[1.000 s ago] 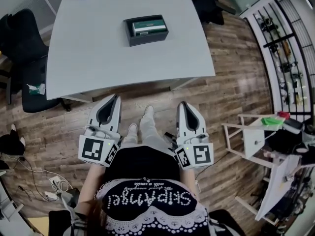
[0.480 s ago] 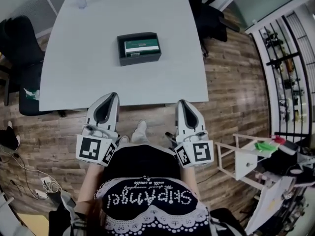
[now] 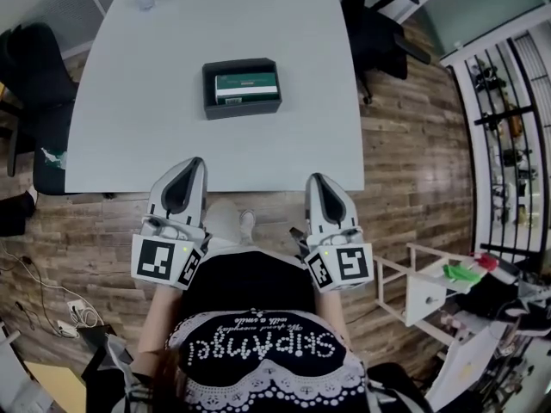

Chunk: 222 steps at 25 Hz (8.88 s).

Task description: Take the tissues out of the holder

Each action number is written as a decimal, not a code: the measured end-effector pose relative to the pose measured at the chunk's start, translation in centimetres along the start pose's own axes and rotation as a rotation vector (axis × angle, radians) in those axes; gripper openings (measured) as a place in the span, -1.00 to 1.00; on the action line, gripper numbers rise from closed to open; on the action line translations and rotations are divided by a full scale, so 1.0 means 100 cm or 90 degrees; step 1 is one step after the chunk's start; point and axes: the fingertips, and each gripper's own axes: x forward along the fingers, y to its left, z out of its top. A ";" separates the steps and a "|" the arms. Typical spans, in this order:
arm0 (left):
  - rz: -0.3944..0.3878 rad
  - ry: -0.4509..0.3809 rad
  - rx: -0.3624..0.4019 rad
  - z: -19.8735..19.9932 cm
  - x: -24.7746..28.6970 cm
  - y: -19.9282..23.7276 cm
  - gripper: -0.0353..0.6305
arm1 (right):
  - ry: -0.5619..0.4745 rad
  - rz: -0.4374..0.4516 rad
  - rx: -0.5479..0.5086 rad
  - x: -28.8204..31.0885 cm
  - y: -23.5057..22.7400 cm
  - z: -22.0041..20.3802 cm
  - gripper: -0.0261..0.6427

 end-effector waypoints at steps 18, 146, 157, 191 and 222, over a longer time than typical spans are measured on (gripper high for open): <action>-0.036 0.018 -0.005 0.023 0.088 0.068 -0.79 | 0.001 -0.037 0.016 0.096 -0.013 0.032 -0.82; -0.377 0.615 0.278 -0.204 0.259 0.050 0.21 | 0.099 -0.085 0.108 0.147 -0.099 -0.001 -0.82; -0.365 0.616 0.285 -0.207 0.262 0.052 0.20 | 0.098 -0.087 0.117 0.149 -0.097 -0.001 -0.82; -0.315 0.551 0.306 -0.167 0.250 0.052 0.15 | 0.066 -0.088 0.102 0.126 -0.094 0.015 -0.82; -0.090 0.048 0.083 0.072 0.171 0.070 0.12 | -0.032 -0.099 0.016 0.093 -0.096 0.081 -0.82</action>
